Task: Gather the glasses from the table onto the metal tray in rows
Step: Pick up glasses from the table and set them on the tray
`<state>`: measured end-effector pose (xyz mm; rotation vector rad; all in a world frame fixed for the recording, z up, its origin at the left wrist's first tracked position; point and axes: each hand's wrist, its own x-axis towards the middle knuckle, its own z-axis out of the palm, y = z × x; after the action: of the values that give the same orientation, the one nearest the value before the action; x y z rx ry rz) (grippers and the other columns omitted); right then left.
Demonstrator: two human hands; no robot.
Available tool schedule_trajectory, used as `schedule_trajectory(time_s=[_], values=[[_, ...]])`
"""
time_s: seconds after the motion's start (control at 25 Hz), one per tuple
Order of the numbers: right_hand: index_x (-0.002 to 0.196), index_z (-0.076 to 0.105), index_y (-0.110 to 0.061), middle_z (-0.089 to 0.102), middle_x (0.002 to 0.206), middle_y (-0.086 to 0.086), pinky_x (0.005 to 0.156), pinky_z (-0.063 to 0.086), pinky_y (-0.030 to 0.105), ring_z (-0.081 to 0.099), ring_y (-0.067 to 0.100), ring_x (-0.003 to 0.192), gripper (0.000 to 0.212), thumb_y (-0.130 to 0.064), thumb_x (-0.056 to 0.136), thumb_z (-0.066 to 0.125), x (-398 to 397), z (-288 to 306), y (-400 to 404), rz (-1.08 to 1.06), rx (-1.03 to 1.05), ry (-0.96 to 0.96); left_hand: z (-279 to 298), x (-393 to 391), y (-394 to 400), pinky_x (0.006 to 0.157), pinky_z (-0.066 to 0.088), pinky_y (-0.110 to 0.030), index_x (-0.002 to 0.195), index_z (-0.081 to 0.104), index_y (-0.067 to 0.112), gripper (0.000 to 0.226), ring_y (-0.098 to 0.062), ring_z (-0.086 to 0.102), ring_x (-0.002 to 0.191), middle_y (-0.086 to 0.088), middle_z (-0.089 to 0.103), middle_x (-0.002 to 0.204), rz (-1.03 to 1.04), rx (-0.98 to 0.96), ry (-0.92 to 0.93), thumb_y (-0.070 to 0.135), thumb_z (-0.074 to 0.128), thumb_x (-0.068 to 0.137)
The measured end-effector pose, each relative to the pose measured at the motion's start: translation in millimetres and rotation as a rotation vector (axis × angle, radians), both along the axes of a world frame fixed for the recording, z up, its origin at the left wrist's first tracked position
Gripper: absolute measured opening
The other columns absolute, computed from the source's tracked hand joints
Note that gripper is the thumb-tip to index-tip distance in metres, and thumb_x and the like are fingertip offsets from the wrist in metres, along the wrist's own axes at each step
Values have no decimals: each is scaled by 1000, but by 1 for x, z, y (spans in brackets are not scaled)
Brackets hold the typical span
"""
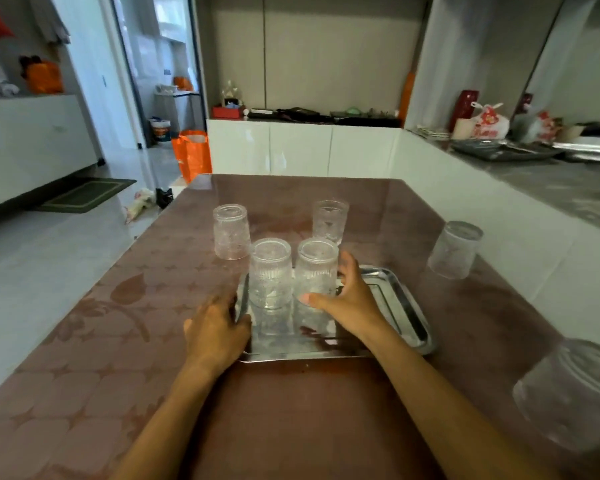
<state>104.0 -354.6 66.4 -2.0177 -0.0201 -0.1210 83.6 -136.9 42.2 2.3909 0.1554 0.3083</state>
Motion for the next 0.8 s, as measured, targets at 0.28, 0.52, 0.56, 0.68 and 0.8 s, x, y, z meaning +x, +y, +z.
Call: schedule_trajectory(time_s=[0.28,0.52,0.56,0.68,0.8], values=[[138,44,-43,51,137,-27,102,40,17,46,-2,129,63,-25,84,71,-160,-5,-73,-342,8,-463,-9,4,1,91,51,-63,86,65,42,21,-39,69,90,-12,69,88,-70,-34,87,37,58,67],[152,18,-33,18,163,7,113,24,49,23,30,146,99,-35,76,81,-211,-9,-141,-949,-340,-401,-14,13,0,86,55,-60,100,64,11,40,-43,70,86,-28,71,93,-61,-145,116,32,58,67],[150,19,-38,28,160,9,112,29,53,32,34,142,100,-35,74,84,-210,-10,-146,-919,-275,-286,-6,5,-3,86,55,-57,101,65,13,37,-42,70,85,-26,72,92,-59,-131,113,31,60,69],[136,25,-50,63,130,8,92,51,54,62,38,112,93,-35,68,87,-209,-11,-163,-777,-178,-172,3,-4,-7,87,53,-49,105,67,13,26,-39,69,91,-21,75,99,-73,-66,62,22,67,80],[122,31,-58,67,113,-4,76,57,41,68,27,98,89,-41,59,90,-207,-2,-166,-724,-149,-218,9,-7,-10,96,49,-54,124,63,26,44,-38,67,106,-13,73,116,-97,-21,34,32,60,80]])
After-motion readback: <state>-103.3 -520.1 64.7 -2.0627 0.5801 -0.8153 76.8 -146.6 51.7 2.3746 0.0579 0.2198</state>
